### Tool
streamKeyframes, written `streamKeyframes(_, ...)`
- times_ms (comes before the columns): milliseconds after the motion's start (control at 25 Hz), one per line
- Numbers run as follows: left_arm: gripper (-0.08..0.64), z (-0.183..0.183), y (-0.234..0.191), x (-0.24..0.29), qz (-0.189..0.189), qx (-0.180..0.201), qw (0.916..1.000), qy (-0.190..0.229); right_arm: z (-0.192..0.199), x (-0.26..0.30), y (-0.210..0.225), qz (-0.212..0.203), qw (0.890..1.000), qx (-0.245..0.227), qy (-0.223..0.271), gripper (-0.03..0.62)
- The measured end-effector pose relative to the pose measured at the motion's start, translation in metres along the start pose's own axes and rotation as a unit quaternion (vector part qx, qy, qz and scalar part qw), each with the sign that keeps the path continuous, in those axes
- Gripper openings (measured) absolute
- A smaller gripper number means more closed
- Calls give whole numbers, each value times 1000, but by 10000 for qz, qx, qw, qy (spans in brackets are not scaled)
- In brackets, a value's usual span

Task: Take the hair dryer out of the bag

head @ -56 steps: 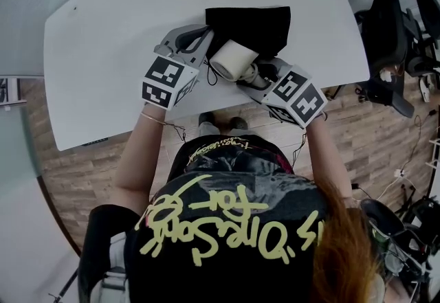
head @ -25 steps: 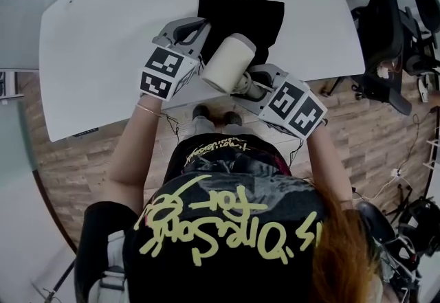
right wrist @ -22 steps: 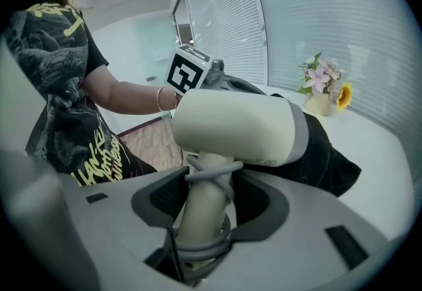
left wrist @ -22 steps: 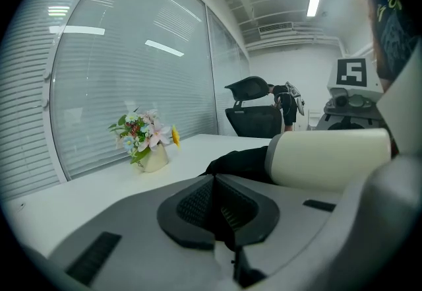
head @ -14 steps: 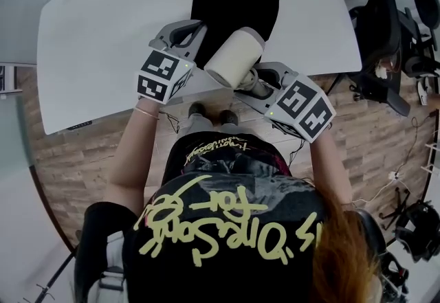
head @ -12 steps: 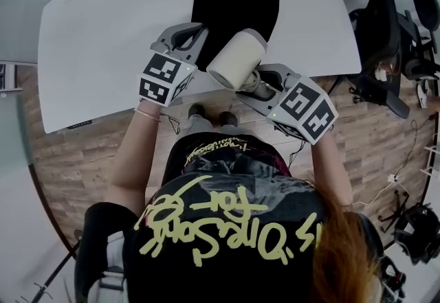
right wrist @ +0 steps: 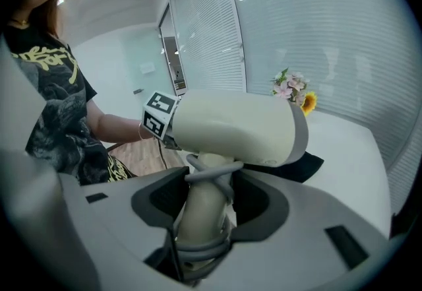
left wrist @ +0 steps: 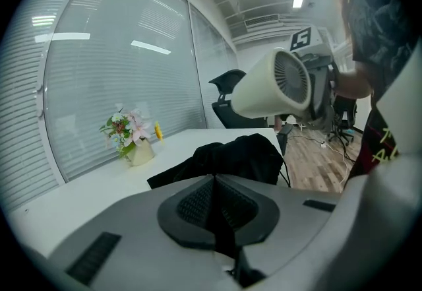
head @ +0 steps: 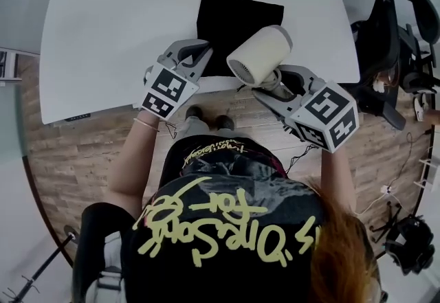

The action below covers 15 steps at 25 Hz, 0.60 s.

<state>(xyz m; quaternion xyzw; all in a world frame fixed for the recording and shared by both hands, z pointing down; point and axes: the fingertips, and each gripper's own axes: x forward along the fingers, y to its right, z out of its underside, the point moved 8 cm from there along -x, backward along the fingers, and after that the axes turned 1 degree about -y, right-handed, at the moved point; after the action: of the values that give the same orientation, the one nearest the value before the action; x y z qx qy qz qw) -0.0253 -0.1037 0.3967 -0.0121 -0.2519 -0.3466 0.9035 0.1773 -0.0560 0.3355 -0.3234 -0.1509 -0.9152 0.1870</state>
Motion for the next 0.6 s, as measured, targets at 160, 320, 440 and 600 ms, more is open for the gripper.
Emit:
streamKeyframes(160,2,4,7,-4,82,176,9997,-118,-9,-7,11,155,9998,107,74,199)
streamKeyframes(320,2,4,9,-8,167,259,9994,-151,-21,-8,19,279,9995,132,100,199)
streamKeyframes(440,2,6,10,-11,200,385,9988,-226,-34,-7,23,326,9993,123,118,199)
streamKeyframes(600,2,9,13,-13,297,431,9982,-290,-53,-7,31,421,9989,124,172,199)
